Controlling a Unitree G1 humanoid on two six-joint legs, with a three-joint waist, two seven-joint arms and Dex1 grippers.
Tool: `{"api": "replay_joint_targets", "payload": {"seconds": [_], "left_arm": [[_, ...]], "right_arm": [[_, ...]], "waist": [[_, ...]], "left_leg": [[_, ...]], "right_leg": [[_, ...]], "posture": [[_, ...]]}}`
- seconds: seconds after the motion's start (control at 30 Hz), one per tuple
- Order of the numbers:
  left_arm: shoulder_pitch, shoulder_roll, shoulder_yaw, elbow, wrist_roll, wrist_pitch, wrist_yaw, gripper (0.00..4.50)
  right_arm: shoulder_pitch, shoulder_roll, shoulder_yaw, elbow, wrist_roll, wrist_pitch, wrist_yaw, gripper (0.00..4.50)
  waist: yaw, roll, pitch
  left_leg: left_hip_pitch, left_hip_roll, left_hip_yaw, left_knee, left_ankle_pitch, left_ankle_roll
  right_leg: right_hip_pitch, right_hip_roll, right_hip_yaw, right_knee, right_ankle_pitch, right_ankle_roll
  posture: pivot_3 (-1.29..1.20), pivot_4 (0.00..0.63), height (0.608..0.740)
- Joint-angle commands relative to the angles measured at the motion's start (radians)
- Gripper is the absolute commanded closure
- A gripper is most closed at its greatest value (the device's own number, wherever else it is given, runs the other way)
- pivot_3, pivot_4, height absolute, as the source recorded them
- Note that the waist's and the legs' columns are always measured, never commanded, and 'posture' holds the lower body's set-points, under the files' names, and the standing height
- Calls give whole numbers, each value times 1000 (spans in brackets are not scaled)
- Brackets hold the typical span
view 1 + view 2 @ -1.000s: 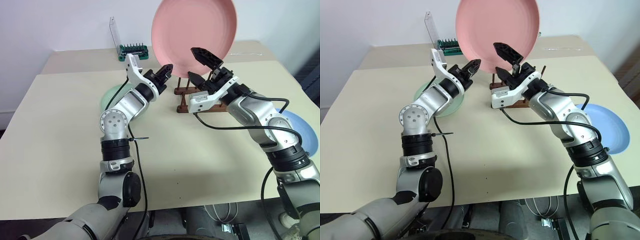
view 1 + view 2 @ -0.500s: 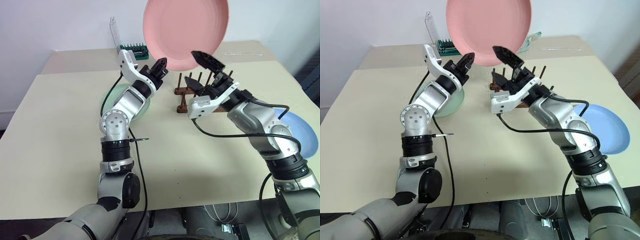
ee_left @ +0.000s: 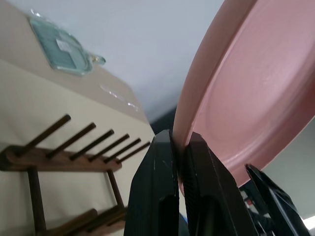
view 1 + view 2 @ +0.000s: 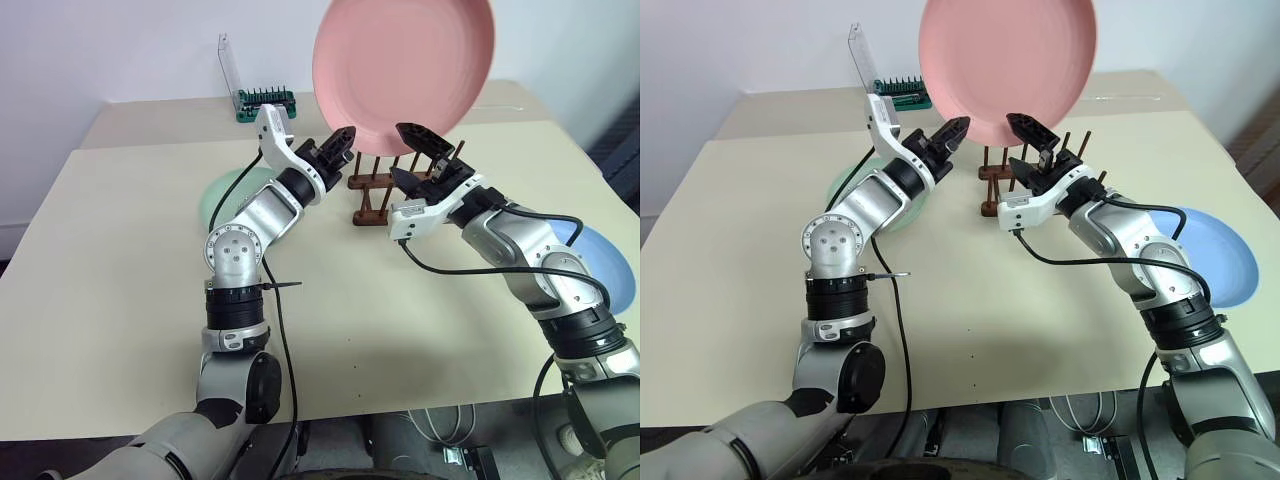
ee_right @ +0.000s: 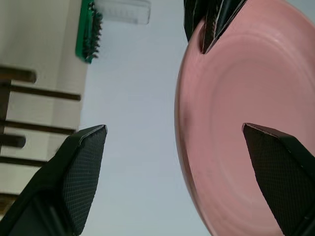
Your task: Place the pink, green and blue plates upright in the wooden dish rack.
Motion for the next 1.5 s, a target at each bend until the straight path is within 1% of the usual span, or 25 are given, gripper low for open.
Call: {"api": "replay_joint_targets", "payload": {"seconds": [0.03, 0.07, 0.2, 0.27, 0.4, 0.5, 0.53, 0.57, 0.7, 0.73, 0.83, 0.87, 0.93, 0.97, 1.03, 1.07, 1.1, 1.2, 1.23, 1.3, 1.37, 1.43, 1.5], "left_arm": [[-6, -6, -26, -52, -18, -3, -12, 4500], [-6, -4, -29, -52, -16, -5, -14, 4500], [-14, 7, -30, -27, 14, -29, 3, 4500], [-16, 12, -38, -25, 21, -29, -2, 4500], [-17, 0, -37, -19, 27, -56, -7, 4500], [-21, 10, -24, -3, 10, -54, -22, 3517], [-21, 13, -24, -2, 8, -53, -26, 2998], [-19, 20, -22, -4, 2, -47, -33, 2576], [-6, 47, -3, -15, -47, -19, -60, 429], [-3, 62, 0, -23, -65, -7, -82, 55], [8, 126, 5, -38, -73, 6, -132, 55], [11, 146, -3, -40, -67, 10, -151, 55], [18, 219, -47, -45, -2, -5, -217, 55], [18, 257, -74, -44, 37, -21, -255, 55], [19, 315, -128, -45, 104, -55, -323, 55], [16, 350, -152, -39, 133, -77, -385, 55], [13, 372, -168, -33, 153, -94, -430, 55], [3, 488, -265, -18, 330, -275, -605, 55], [5, 522, -294, -9, 408, -364, -637, 55], [24, 525, -296, 17, 470, -559, -728, 55], [32, 539, -292, 26, 414, -525, -841, 55], [56, 565, -283, -13, 333, -453, -953, 55], [76, 571, -274, -47, 317, -449, -989, 55]], "right_arm": [[-40, -9, -35, -4, 3, 1, -29, 856], [-44, -9, -33, -2, -1, 0, -34, 1291], [-49, -4, -22, -4, -11, 5, -38, 3308], [-47, -6, -21, -2, -13, 3, -40, 4411], [-45, -10, -24, 1, -18, 1, -43, 4467], [-38, -21, -28, 7, -22, -1, -45, 4500], [-36, -25, -29, 9, -23, -2, -47, 4500], [-37, -30, -31, 13, -25, 1, -48, 4500], [-51, -60, -41, 36, -36, 12, -61, 4500], [-57, -65, -55, 47, -25, 20, -65, 4500], [-90, -57, -125, 72, 72, 49, -64, 4500], [-103, -26, -163, 67, 164, 62, -45, 4500], [-186, 91, -293, 44, 505, 169, 58, 4500], [-227, 140, -353, 36, 680, 244, 133, 4500], [-274, 189, -429, 22, 889, 356, 231, 4500], [-304, 200, -490, 32, 1028, 450, 291, 4500], [-323, 202, -530, 37, 1122, 517, 329, 4500], [-369, 160, -673, 117, 1399, 757, 437, 4500], [-380, 136, -706, 154, 1453, 818, 456, 4500], [-402, 103, -762, 205, 1564, 924, 478, 4500], [-421, 80, -820, 231, 1712, 1070, 500, 4500], [-420, 49, -865, 245, 1844, 1216, 535, 4500], [-415, 24, -883, 282, 1884, 1268, 526, 4500]], "waist": [[0, 0, 0], [0, 0, 0], [0, 0, 0], [1, 0, 0], [1, 0, 0], [0, 0, 0], [0, 0, 0], [0, 0, 0], [0, 0, 0], [0, 0, 0], [-1, 0, 0], [-2, 0, 0], [-9, 0, 0], [-13, 0, 1], [-10, 0, 0], [-7, 0, 0], [-5, 0, 0], [-1, 1, 0], [-1, 1, 0], [0, 2, 1], [-2, 4, 1], [-6, 6, 0], [-12, 7, 0]], "left_leg": [[0, 0, 0, 0, 0, 0], [0, 0, 0, 0, 0, 0], [0, 0, 0, 0, 0, 0], [0, 0, 0, 0, 0, 0], [0, 0, 0, 0, 0, 0], [0, 0, 0, 0, 0, 0], [0, 0, 0, 0, 0, 0], [0, 0, 0, 0, 0, 0], [0, 0, 0, 0, 0, 0], [0, 0, 0, 0, 0, 0], [0, 0, 0, 0, 0, 0], [0, 0, 0, 0, 0, 0], [0, 1, 0, -1, 0, 0], [0, 3, 1, -2, 0, 0], [0, 4, 1, -3, 0, -1], [0, 4, 0, -4, 0, -1], [0, 5, -1, -4, 0, -1], [0, 5, -3, -4, 0, 0], [0, 5, -3, -4, -1, 1], [0, 4, -3, -4, -1, 1], [0, 4, -2, -5, -1, 1], [-1, 5, -1, -7, -1, 1], [0, 7, 1, -11, -1, 1]], "right_leg": [[0, 0, 0, 0, 0, 0], [0, 0, 0, 0, 0, 0], [0, 0, 0, 0, 0, 0], [0, 0, 0, 0, 0, 0], [0, 0, 0, 0, 0, 0], [0, 0, 0, 0, 0, 0], [0, 0, 0, 0, 0, 0], [0, 0, 0, 0, 0, 0], [0, 0, 0, 0, 0, 0], [0, 0, 0, 0, 0, 0], [0, 0, 0, 0, 0, 0], [0, 0, 0, 0, 0, 0], [0, 1, 1, 0, 0, 0], [0, 2, 1, -2, 1, -2], [0, 4, 1, -4, 2, -4], [0, 4, 1, -6, 2, -4], [1, 4, 0, -7, 3, -4], [5, 4, -4, -13, 4, -6], [5, 4, -4, -14, 5, -6], [6, 3, -4, -14, 5, -6], [5, 3, -4, -15, 5, -6], [3, 3, -3, -14, 5, -6], [0, 3, -3, -14, 5, -6]], "posture": [[0, 150, 740], [0, 150, 740], [0, 150, 740], [0, 150, 740], [0, 150, 740], [0, 150, 740], [0, 150, 740], [0, 150, 740], [0, 150, 740], [0, 150, 740], [0, 150, 740], [0, 150, 740], [0, 150, 740], [0, 150, 740], [0, 150, 740], [0, 150, 740], [0, 150, 740], [0, 150, 740], [0, 150, 740], [0, 150, 740], [0, 150, 740], [0, 150, 740], [0, 150, 740]]}}
